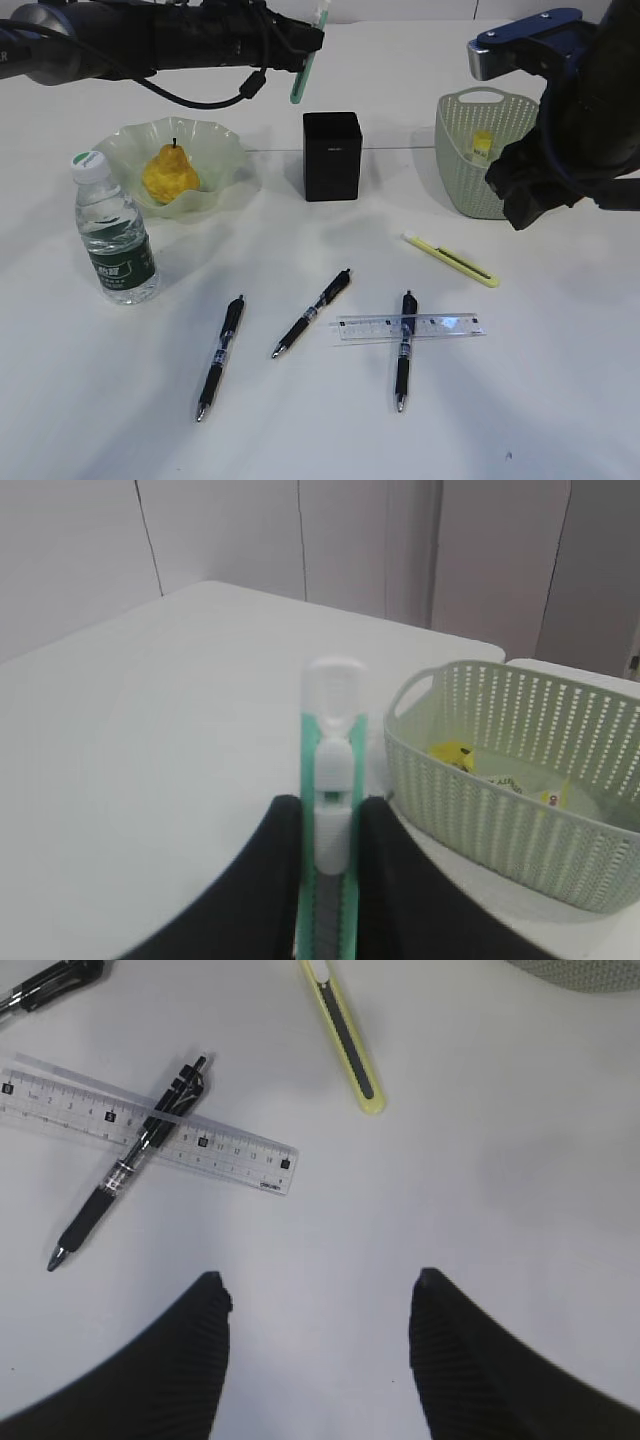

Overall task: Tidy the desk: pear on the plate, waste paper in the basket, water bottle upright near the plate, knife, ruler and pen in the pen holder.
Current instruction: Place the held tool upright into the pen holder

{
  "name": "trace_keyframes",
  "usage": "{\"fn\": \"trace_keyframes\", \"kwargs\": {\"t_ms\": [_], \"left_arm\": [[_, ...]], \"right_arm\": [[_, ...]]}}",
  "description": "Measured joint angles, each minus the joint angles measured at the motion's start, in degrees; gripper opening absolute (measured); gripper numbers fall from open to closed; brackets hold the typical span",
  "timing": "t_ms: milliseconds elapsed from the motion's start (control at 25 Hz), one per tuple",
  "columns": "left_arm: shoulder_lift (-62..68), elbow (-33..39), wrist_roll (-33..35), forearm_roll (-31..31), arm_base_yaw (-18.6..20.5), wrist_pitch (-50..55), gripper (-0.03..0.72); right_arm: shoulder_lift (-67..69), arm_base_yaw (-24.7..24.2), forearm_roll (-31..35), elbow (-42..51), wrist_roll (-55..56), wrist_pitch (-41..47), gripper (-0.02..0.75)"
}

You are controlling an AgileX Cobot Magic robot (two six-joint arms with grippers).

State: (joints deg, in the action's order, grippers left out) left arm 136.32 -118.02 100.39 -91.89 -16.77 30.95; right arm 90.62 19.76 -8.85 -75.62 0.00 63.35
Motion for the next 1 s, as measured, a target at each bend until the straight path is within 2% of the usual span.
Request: {"fn": "trace_keyframes", "kwargs": {"t_ms": [480, 1000], "left_arm": [[1.07, 0.0, 7.55, -6.89, -1.05, 1.46, 0.097], [3.29, 0.0, 11.33, -9.77, -1.27, 3.32, 0.097]], "right_arm": [[0.0, 0.0, 0.0, 0.0, 0.0, -0.56, 0.428], [0.0, 0.0, 0.0, 0.0, 0.0, -0.88, 0.428]]}}
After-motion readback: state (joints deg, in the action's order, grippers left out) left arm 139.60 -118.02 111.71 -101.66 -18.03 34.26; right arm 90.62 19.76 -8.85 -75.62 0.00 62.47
